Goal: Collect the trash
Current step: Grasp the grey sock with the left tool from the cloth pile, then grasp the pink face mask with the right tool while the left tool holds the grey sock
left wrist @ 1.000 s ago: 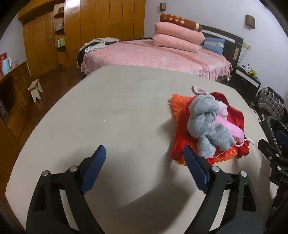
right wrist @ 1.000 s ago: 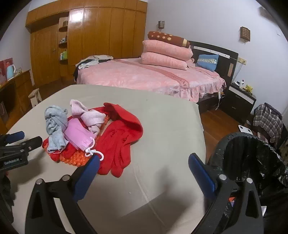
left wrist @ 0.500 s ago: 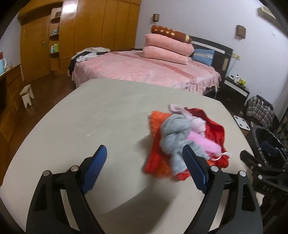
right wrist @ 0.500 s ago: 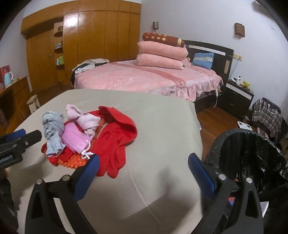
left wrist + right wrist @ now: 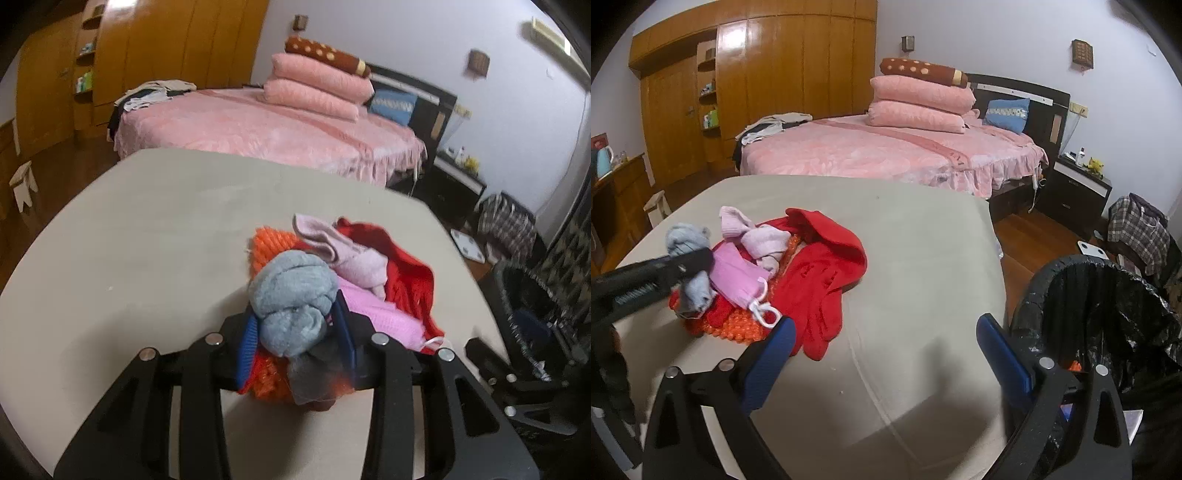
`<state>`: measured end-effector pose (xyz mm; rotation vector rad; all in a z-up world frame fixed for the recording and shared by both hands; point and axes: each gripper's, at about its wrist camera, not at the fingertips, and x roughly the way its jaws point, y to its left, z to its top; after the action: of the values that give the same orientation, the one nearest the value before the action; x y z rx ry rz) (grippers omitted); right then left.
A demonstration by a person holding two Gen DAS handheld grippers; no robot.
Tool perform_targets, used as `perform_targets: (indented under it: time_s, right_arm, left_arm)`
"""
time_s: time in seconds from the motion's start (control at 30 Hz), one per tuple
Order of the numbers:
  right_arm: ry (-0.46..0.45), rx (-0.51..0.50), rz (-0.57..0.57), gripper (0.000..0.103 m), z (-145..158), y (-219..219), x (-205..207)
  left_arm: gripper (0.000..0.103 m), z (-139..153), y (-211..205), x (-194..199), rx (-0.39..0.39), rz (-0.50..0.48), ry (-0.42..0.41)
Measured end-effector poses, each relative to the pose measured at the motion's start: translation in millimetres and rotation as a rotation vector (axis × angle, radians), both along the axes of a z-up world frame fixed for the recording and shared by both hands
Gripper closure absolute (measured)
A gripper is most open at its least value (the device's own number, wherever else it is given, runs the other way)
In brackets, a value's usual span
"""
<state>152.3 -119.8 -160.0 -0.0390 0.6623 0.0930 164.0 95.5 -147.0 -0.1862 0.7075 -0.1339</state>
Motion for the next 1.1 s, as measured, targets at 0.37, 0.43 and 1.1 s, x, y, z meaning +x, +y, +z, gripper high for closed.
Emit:
perform_targets:
  time_s: [0.37, 0.43, 1.1]
  right_arm:
    - [-0.001, -0.028, 0.024, 0.007, -3, 7, -3]
    - [-0.002, -0.021, 0.022, 0.008, -1, 5, -3]
    - [-0.028, 0.055, 0.181, 0.014, 25, 60, 19]
  left_arm:
    - [0.067, -2, 46, -18, 0.09, 0.12, 0.032]
    - [0.067, -6, 53, -17, 0.108, 0.136, 0.06]
    - [0.067, -22, 69, -5, 0.097, 0.135, 0.146]
